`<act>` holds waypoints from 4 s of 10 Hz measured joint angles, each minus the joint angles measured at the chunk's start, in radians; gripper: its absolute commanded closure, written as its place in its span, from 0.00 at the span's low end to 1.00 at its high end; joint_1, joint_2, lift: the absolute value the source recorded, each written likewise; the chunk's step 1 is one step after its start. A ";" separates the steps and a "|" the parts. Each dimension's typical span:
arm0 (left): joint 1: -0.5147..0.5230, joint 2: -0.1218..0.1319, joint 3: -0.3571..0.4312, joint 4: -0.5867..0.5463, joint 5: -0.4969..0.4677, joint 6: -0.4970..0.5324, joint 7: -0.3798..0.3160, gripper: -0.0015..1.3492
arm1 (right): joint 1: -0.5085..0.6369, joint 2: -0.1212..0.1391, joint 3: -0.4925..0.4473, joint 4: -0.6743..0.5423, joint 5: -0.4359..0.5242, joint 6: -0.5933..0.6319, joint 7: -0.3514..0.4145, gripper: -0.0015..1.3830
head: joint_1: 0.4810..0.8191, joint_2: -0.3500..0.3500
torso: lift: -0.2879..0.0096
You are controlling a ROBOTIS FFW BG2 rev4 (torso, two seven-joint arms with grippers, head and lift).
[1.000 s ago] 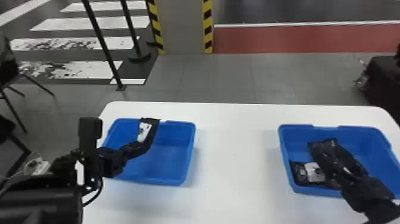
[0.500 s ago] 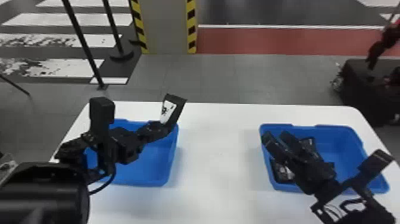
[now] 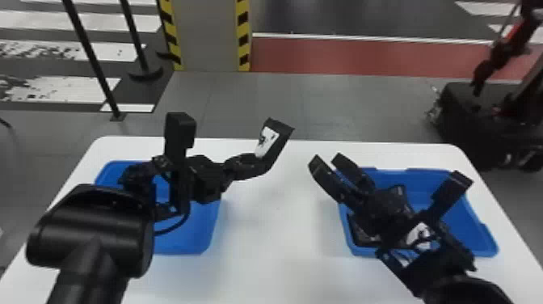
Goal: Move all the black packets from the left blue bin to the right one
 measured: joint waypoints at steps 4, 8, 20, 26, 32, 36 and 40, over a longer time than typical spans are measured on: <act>-0.037 -0.002 -0.084 0.031 0.062 0.036 -0.027 0.89 | -0.099 0.008 0.027 0.077 0.022 0.001 0.000 0.22 | 0.63 0.42 | 0.60; -0.054 -0.003 -0.114 0.032 0.086 0.036 -0.036 0.89 | -0.185 0.011 0.027 0.177 0.089 0.000 -0.002 0.92 | 0.63 0.39 | 0.60; 0.272 -0.024 0.194 -0.090 0.204 -0.363 0.051 0.11 | 0.014 -0.046 -0.210 0.076 0.087 -0.048 -0.057 0.93 | 0.63 0.35 | 0.60; 0.599 -0.043 0.315 -0.382 0.319 -0.414 0.174 0.11 | -0.046 -0.099 -0.336 0.286 0.115 -0.057 -0.100 0.04 | 0.63 0.27 | 0.60; 0.828 -0.089 0.375 -0.558 0.323 -0.730 0.295 0.11 | 0.368 0.018 -0.340 -0.224 0.308 -0.348 -0.106 0.11 | 0.63 0.38 | 0.60; 0.990 -0.090 0.291 -0.560 0.321 -0.890 0.486 0.11 | 0.620 0.022 -0.337 -0.247 0.378 -0.580 -0.140 0.10 | 0.63 0.38 | 0.60; 1.057 -0.088 0.254 -0.514 0.302 -0.911 0.535 0.11 | 0.676 0.022 -0.336 -0.202 0.403 -0.658 -0.159 0.10 | 0.63 0.36 | 0.60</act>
